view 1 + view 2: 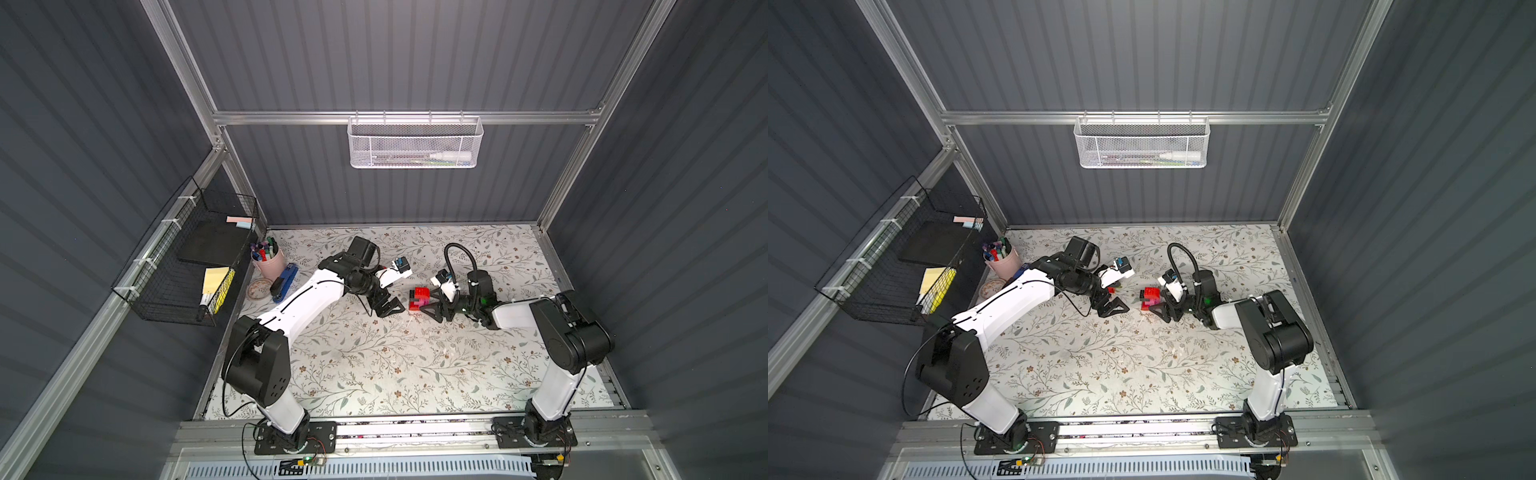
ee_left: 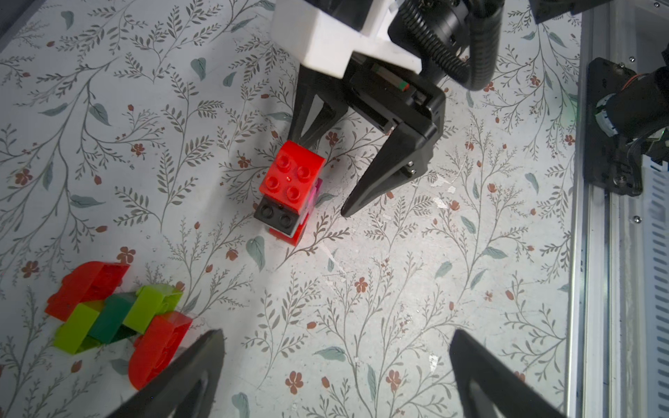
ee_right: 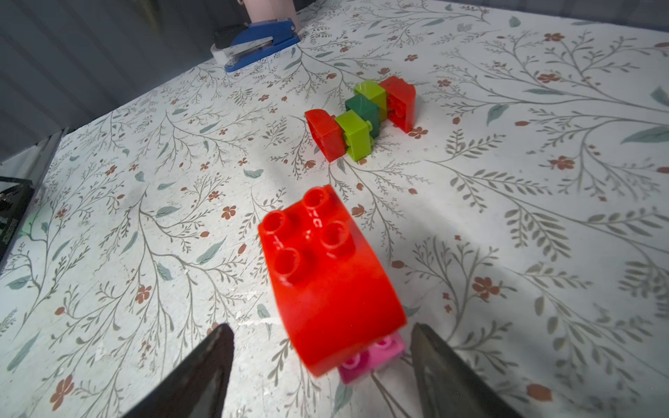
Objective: Assemble the letter s with lego
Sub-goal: Adjust the lego brick at the center of the board.
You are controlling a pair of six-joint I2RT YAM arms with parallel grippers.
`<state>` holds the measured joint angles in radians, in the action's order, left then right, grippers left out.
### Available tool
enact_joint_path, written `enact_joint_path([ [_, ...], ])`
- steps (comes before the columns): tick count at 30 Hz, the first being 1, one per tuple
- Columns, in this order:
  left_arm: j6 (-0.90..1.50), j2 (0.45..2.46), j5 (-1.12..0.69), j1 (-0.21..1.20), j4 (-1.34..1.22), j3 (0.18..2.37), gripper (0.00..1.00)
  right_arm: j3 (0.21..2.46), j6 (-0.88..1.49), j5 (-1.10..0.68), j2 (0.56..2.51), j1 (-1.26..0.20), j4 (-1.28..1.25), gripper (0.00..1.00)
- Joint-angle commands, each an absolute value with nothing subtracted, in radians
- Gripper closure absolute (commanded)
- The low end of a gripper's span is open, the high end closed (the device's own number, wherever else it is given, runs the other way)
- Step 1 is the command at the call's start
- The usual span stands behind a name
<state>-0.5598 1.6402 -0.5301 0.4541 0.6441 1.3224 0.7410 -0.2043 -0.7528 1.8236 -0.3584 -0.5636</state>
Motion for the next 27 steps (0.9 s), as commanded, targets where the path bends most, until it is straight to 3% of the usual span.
enact_joint_path([
  [1, -0.528, 1.594, -0.520, 0.448, 0.639, 1.293, 0.00, 0.764, -0.265, -0.790, 1.848, -0.367, -0.549, 0.23],
  [9, -0.522, 1.580, -0.522, 0.443, 0.641, 1.221, 0.00, 0.787, -0.251, -0.811, 1.893, -0.377, -0.570, 0.29],
  [27, -0.527, 1.629, -0.552, 0.437, 0.647, 1.245, 0.00, 0.738, -0.271, -0.804, 1.808, -0.408, -0.589, 0.29],
])
